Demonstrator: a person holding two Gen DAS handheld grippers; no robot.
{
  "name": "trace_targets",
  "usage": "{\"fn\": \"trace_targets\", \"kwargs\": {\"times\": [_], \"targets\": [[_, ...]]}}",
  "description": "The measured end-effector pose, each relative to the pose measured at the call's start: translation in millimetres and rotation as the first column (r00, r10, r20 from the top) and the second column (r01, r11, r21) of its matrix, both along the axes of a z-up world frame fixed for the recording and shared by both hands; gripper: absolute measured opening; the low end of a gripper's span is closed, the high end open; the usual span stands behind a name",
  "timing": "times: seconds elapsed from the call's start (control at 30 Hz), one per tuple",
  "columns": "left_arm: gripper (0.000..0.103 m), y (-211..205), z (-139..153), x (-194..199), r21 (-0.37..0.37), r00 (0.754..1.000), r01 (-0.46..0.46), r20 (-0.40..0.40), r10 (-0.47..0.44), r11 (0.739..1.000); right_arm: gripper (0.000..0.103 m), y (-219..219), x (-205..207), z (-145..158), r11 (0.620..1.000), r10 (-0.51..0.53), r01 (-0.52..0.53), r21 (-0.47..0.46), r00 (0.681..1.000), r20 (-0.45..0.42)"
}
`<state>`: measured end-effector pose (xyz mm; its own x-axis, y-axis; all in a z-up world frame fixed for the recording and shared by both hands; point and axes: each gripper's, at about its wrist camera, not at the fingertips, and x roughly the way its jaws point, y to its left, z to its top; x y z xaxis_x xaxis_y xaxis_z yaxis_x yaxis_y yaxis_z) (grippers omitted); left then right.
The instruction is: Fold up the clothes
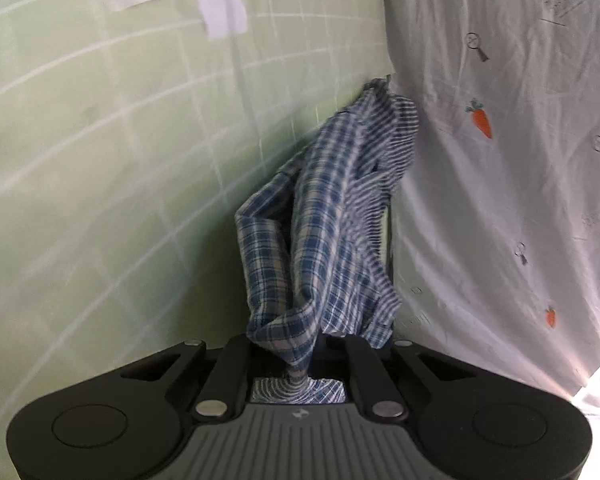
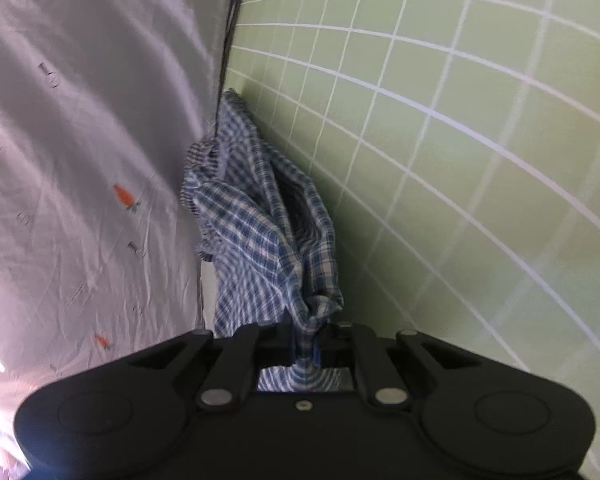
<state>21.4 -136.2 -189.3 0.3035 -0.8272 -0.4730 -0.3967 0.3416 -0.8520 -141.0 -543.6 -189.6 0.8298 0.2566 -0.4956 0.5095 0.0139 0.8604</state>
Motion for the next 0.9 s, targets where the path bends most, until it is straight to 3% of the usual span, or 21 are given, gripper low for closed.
{"fn": "trace_targets", "kwargs": {"times": [0.2,0.4,0.5,0.6,0.9], "targets": [[0.007,16,22,-65,-0.058,0.99,-0.062,-0.127,0.055,0.996,0.007,9,-62,21,0.998,0.042,-0.041,0.05,0.999,-0.014],[0.007,33,45,-123,-0.133,0.917,-0.214,-0.368,0.152,0.968,0.007,19,-120,43,0.98,0.027,-0.02,0.199,0.999,-0.032],[0.008,27,49,-120,-0.15,0.881,-0.285,-0.43,0.197,0.947,0.007,22,-127,47,0.966,-0.012,0.017,0.257,1.0,-0.019],[0.008,15,53,-101,-0.185,0.863,-0.342,-0.451,0.23,0.921,0.007,24,-120,46,0.937,-0.092,0.078,0.342,0.995,0.024],[0.01,-15,59,-32,-0.237,0.872,-0.346,-0.438,0.218,0.908,0.008,10,-71,56,0.899,-0.192,0.147,0.413,0.979,0.069]]}}
